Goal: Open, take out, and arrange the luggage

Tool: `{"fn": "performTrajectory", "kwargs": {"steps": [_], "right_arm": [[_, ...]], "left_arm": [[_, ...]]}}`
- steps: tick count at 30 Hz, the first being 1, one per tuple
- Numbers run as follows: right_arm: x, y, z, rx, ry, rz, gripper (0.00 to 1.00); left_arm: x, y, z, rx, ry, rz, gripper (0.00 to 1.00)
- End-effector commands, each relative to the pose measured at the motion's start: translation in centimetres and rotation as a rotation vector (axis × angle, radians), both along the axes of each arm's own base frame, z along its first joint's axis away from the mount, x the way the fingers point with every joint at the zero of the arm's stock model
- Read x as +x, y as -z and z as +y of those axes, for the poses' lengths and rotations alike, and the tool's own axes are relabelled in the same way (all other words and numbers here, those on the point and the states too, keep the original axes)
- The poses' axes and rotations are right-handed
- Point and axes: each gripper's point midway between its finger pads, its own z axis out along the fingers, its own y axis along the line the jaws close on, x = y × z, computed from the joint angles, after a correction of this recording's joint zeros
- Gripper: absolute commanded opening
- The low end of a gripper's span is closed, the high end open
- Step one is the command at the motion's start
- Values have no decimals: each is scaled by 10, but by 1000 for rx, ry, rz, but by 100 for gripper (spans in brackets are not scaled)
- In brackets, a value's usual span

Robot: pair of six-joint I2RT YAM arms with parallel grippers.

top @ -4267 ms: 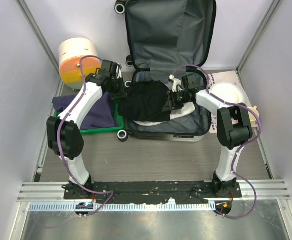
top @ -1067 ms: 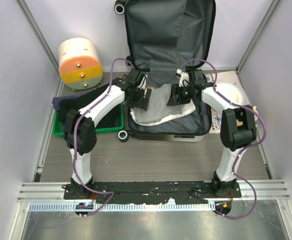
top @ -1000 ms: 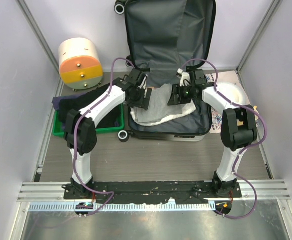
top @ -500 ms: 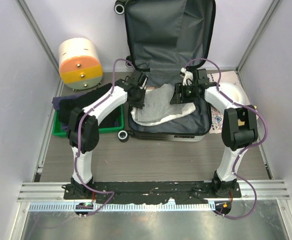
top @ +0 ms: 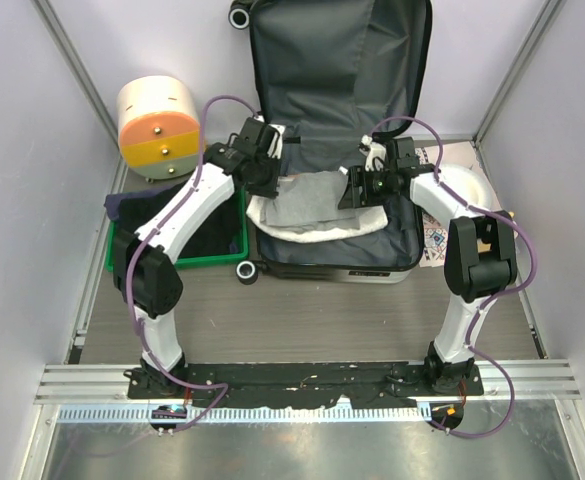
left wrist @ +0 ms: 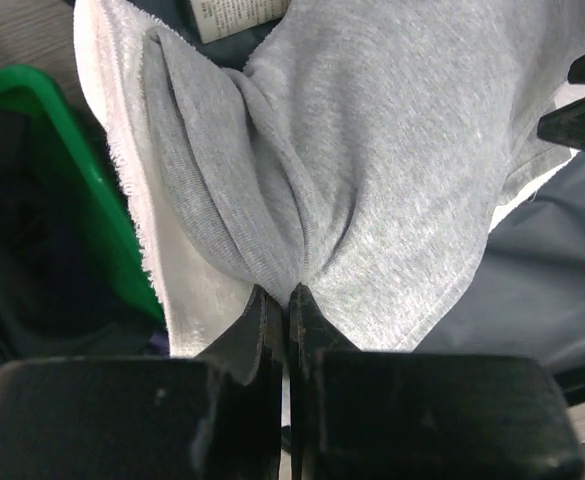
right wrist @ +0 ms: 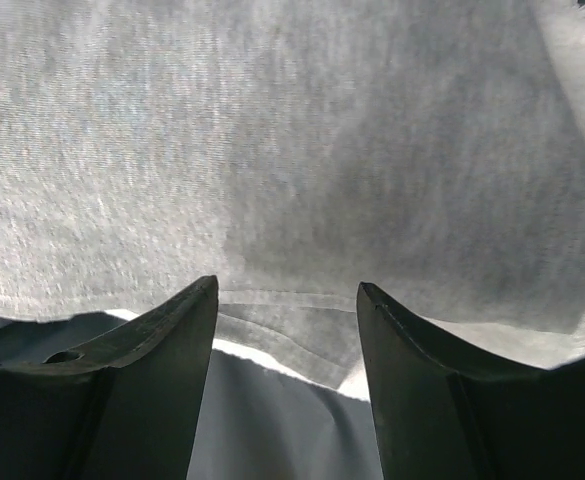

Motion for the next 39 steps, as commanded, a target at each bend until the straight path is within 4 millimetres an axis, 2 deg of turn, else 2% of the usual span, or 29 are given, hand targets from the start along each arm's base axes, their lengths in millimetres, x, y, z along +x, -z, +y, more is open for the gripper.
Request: {"fn": "performTrajectory", "kwargs": {"steps": [1,5,7,9,11,16,21,22,24,25,29,30,32,33,35,39], "right_arm": [[4,-46,7,52,-18,-99,64],[-2,-47,16,74,-53,-98,66],[-4,-49,19,74,-66,-104,66],[-7,-49,22,70,-76,-108,66],[-7,-49,22,68,-74,-107,66],[-9,-48,20,59,-76,-110,66],[-16,-60,25,85,-103,-138,66],[-18,-68,35,109,-121,-163,66],[-26,-73,49,129,-150,-196,66],[-30,-83,63,134,-177,-239,66],[-45,-87,89,139,-232,-269,66],[-50,-82,91,141,-235,-262,66],[-56,-92,102,177,-229,-304,66],[-64,-79,104,179,-228,-287,66],[-68,-85,113,205,-231,-333,66],[-72,-74,115,196,-227,-300,66]], "left_arm": [[-12,-28,19,29,52,-43,3],[-16,-5,10,2,77,13,17],[-13,-1,7,-10,72,27,21],[-10,4,7,-17,63,41,36],[-10,6,5,-27,68,48,41],[-8,11,-4,-53,72,73,43],[-7,-1,-10,-71,62,12,45],[-8,-5,-9,-86,52,-2,45],[-12,5,-8,-88,28,35,45],[-13,14,-8,-86,24,67,43],[-10,22,-7,-108,-11,106,36],[-6,20,-9,-116,-11,89,35],[-1,12,-11,-129,-13,61,30],[0,9,-12,-135,-9,52,29],[2,2,-14,-146,-6,36,28],[1,0,-18,-149,15,32,28]]}}
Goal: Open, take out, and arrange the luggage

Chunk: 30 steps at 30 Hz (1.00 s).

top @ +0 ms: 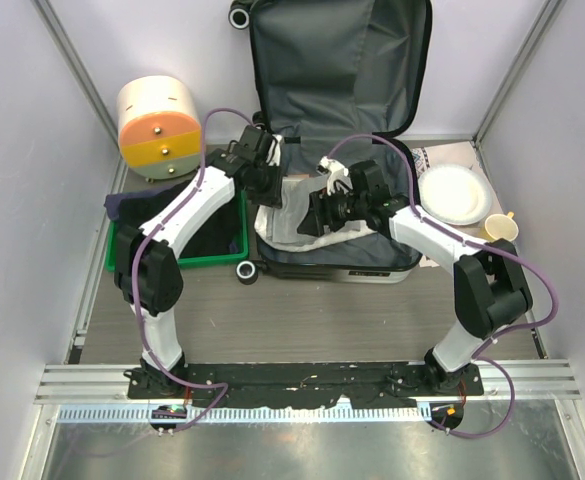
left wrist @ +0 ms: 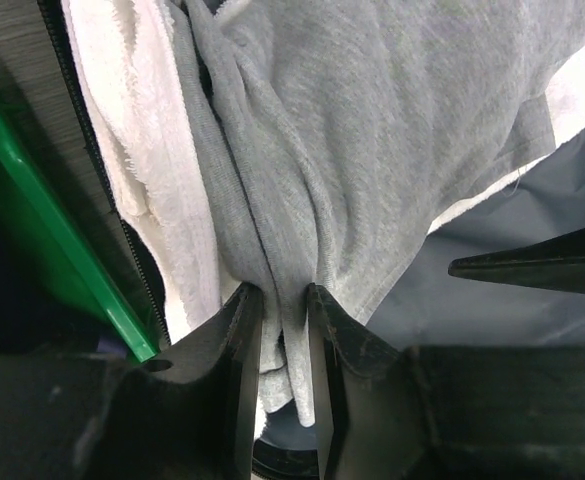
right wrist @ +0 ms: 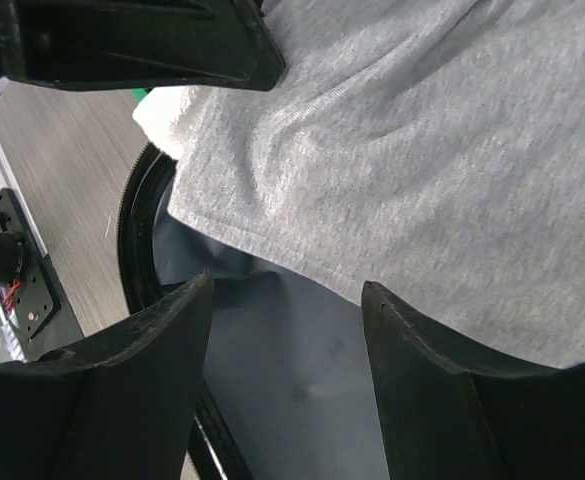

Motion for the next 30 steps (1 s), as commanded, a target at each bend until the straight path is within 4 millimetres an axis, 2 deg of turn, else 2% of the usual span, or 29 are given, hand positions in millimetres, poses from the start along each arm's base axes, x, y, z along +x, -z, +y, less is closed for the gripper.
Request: {"fn": "performTrajectory", "kwargs": {"steps": [1,4,5,6,7,8,12,16,17,23,26,30], "right_arm": [[14,-28,4,57,42,-95,66],[17,-30,2,43,47,-115,66],[18,-32,2,41,47,-123,66],[18,-32,0,33,55,-122,66],[19,-32,-2,30,59,-120,66],[19,-33,-3,29,59,-122,66],[21,-30,-13,12,86,-110,66],[27,-29,-24,13,125,-88,66],[29,-29,-27,11,134,-86,66],[39,-33,-39,5,162,-86,67],[43,-35,-41,0,167,-91,68],[47,-33,-41,-8,167,-87,68]], "left_arm": [[11,-23,-11,-57,12,-68,27],[13,-12,-11,-43,3,-45,24],[12,-10,-12,-42,5,-32,19],[14,-8,-13,-41,8,-27,5],[14,-11,-14,-43,8,-29,0],[14,-13,-15,-44,13,-33,0],[13,-46,-26,-63,65,-115,0],[8,-67,-26,-58,91,-137,0],[9,-78,-27,-62,100,-157,0],[2,-102,2,-51,74,-177,0],[1,-103,26,-35,43,-159,0],[5,-101,75,3,-12,-147,0]]}}
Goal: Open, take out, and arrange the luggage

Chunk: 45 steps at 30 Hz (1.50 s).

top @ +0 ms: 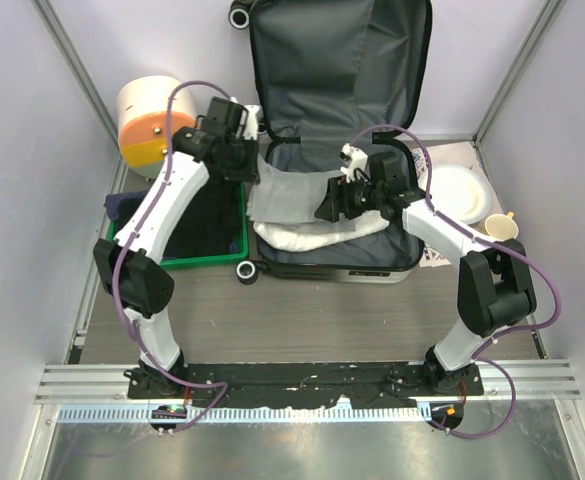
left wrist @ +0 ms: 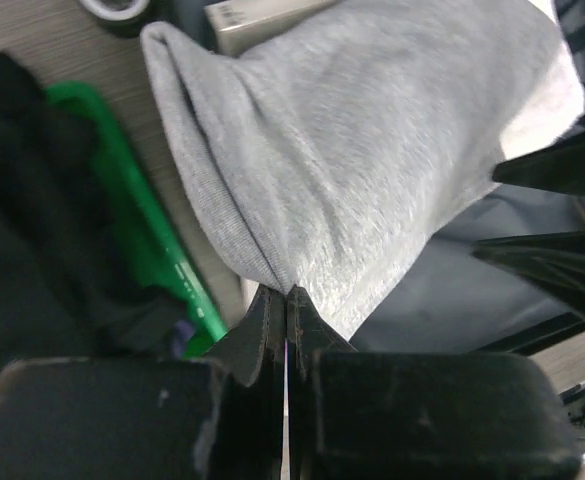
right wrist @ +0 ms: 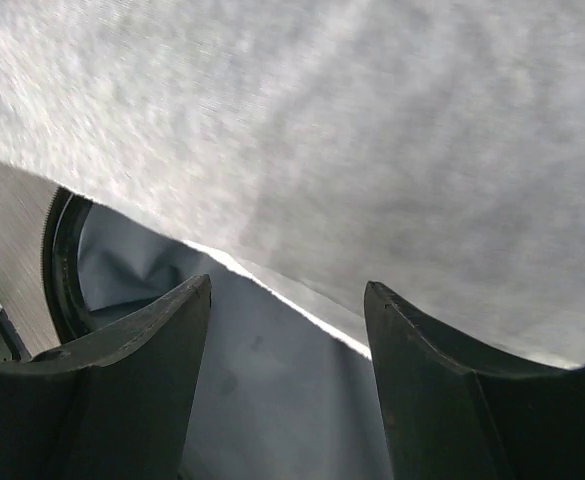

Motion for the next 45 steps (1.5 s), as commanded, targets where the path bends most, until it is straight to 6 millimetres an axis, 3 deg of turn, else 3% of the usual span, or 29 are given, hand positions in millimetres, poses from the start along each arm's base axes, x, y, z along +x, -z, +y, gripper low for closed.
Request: {"fn": "performTrajectory", "kwargs": {"steps": [1,11,16,18,20,22,23,30,34,38,42,43,45], "right_arm": [[13,-36,4,25,-3,-93,68],[19,-33,8,20,-21,-84,69],[23,-30,11,21,-34,-78,69],[23,-30,12,25,-39,-71,69],[24,-29,14,28,-46,-63,69],[26,-28,15,29,-49,-59,69],[26,-25,16,28,-51,-50,69],[26,-24,13,0,-65,-60,69],[22,-21,11,-12,-71,-50,69],[21,-22,12,-6,-74,-58,69],[16,-22,22,8,-98,-60,69],[15,-23,27,14,-107,-68,69],[8,-26,42,27,-136,-71,70]], "left_arm": [[-7,-25,56,21,-39,-40,0],[-12,-46,140,72,-152,-69,0],[-17,-55,197,138,-231,-89,0],[-17,-51,239,185,-289,-88,0],[-17,-40,276,218,-354,-68,0],[-11,-31,300,278,-366,-81,0],[-15,-11,317,303,-393,-38,0],[-2,64,378,401,-462,5,0],[6,76,402,473,-514,6,0],[2,70,431,536,-584,12,0],[-5,75,432,543,-548,36,0],[-5,76,429,530,-534,46,19],[-11,78,418,474,-516,81,47]]}}
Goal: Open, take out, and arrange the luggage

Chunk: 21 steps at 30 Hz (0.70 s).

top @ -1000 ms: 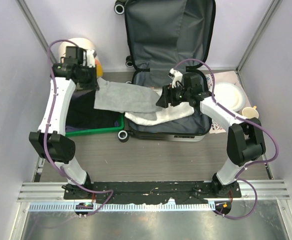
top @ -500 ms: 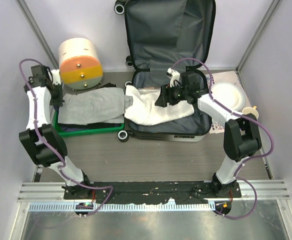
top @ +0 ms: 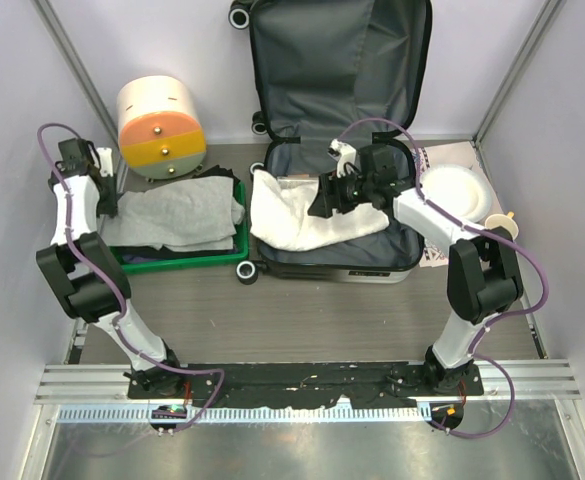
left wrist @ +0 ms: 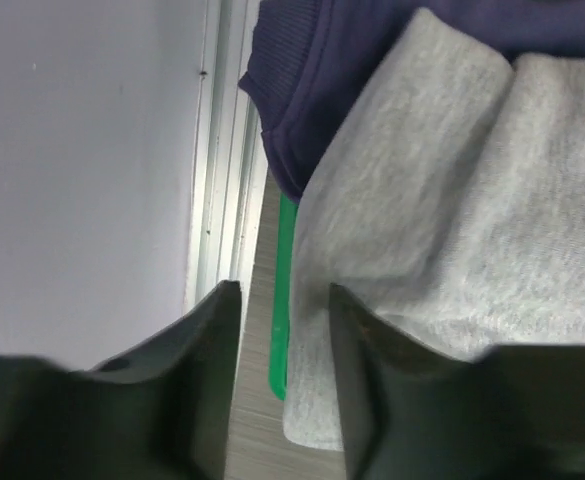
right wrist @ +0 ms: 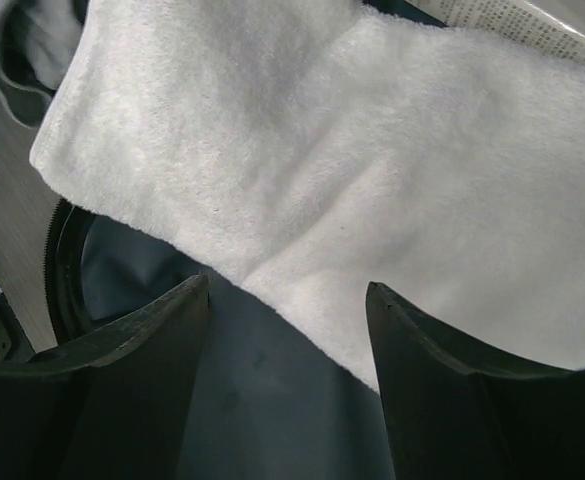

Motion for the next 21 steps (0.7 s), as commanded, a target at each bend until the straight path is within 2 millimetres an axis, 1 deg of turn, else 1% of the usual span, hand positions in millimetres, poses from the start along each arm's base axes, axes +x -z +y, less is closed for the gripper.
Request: {"fn": "performTrajectory", "kwargs": {"steps": [1,2,4,5,6,7,8,9,10,11,12,14,15,17,18,20,21], "right_arm": [[-5,-30,34,65,-77,-95,70],[-14,-30,49,71,-110,-94,70],[-19,-35,63,79,-132,-110,70],[-26,-33,75,73,-151,-114,70],[-28,-35,83,74,-163,-121,70],[-32,-33,90,71,-171,-121,70],[-37,-27,100,55,-178,-119,70],[-39,-28,108,53,-184,-130,70],[-41,-26,113,45,-185,-134,70],[-44,-21,123,33,-194,-135,71],[-44,-20,128,29,-200,-146,71],[-42,-12,137,10,-203,-149,73],[-44,-9,142,2,-216,-156,73],[-40,-7,146,-18,-214,-179,73],[-33,-1,144,-45,-185,-189,73],[-24,0,140,-69,-159,-208,60],[-20,-3,136,-75,-139,-216,51]], "left_arm": [[4,-27,1,-7,17,-46,64],[4,-34,-7,-36,28,-73,69],[7,-50,-17,-71,21,-140,83],[7,-66,-23,-82,30,-189,84],[9,-76,-29,-96,21,-220,89],[11,-85,-36,-111,26,-248,89],[12,-98,-47,-137,49,-284,91],[17,-108,-61,-152,68,-308,93],[17,-113,-72,-159,84,-312,95],[17,-120,-83,-161,107,-326,96],[21,-124,-106,-172,154,-329,96],[20,-128,-129,-191,188,-329,96],[22,-127,-151,-216,229,-324,96],[22,-126,-175,-282,230,-326,96],[21,-128,-199,-326,273,-327,96],[19,-124,-223,-395,272,-313,96],[17,-125,-249,-427,321,-309,95]]}}
